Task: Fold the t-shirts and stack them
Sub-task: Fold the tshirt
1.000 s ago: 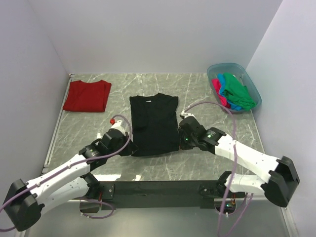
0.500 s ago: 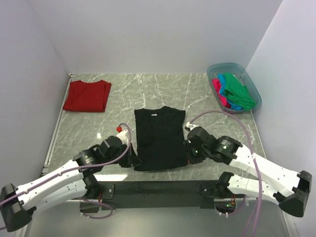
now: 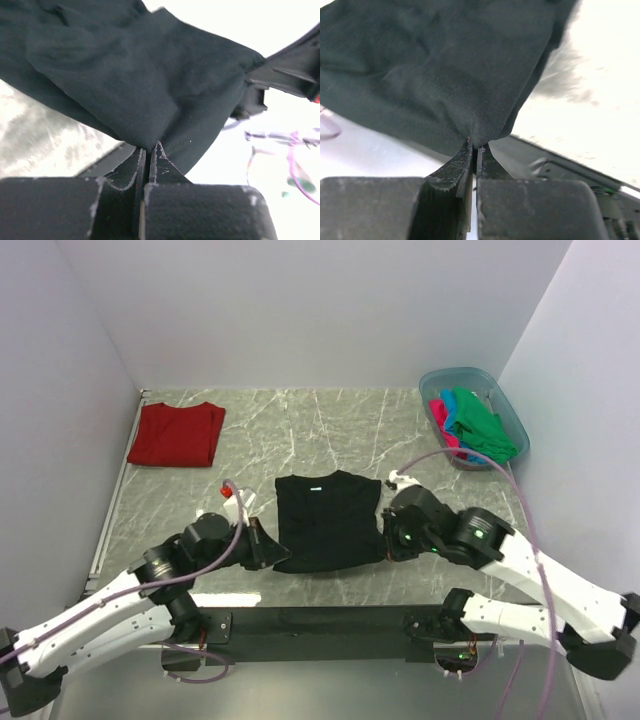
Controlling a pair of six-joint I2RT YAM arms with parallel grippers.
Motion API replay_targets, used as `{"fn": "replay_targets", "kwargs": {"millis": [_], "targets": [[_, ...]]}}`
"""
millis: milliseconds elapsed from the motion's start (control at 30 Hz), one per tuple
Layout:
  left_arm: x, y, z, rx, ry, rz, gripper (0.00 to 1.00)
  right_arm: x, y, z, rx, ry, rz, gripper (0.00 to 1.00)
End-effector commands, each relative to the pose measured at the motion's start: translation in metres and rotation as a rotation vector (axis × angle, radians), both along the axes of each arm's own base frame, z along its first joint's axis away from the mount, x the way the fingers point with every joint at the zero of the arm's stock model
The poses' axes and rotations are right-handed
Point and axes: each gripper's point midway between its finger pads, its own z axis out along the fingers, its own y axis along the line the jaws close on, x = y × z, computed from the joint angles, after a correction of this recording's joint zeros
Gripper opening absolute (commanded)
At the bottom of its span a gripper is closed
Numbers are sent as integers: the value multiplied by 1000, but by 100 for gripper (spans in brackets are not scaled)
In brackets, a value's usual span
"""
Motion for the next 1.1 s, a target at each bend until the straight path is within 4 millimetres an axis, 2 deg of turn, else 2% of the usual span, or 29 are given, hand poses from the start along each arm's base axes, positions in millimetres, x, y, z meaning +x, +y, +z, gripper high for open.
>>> {"fn": "replay_targets", "kwargs": {"millis": [0,100,133,167,200,233,467,567,633,667,733,767,800,833,900,933,1000,1067], "targets": [[28,-7,-7,-1,-26,105,1,40,0,8,-88,-119,-63,0],[52,-12,-12,43,-57,177,0,65,1,4,-119,-137,-105,0],[58,-15,-20,79,-54,180,0,72,1,3,-126,-141,-107,0],[66,-19,-12,67,-75,193,1,78,3,-1,-135,-130,-107,0],[72,-22,-17,93,-70,200,0,89,0,-1,-135,-142,-127,0],[78,-24,-11,97,-91,197,0,95,-1,-2,-141,-142,-135,0],[121,-16,-8,109,-116,254,1,138,-1,-11,-163,-127,-157,0],[133,-16,-3,110,-133,254,0,155,2,-6,-174,-134,-157,0],[143,-16,-2,118,-143,257,0,167,5,4,-164,-153,-154,0],[148,-15,-2,117,-140,260,1,175,3,-1,-177,-139,-165,0],[158,-16,-5,127,-144,253,0,187,4,3,-176,-147,-164,0],[164,-14,-7,133,-142,255,0,194,3,-4,-184,-125,-171,0],[168,-13,-9,139,-139,257,0,199,3,-3,-183,-127,-168,0],[178,-10,-16,160,-131,267,0,204,4,-13,-197,-105,-162,0],[184,-11,-23,173,-119,253,0,214,5,-17,-203,-94,-159,0],[190,-12,-32,192,-107,248,0,219,6,-29,-221,-69,-153,0],[198,-10,-40,211,-90,254,0,229,8,-35,-223,-58,-152,0],[206,-6,-54,240,-60,267,0,237,8,-51,-242,-25,-152,0]]}}
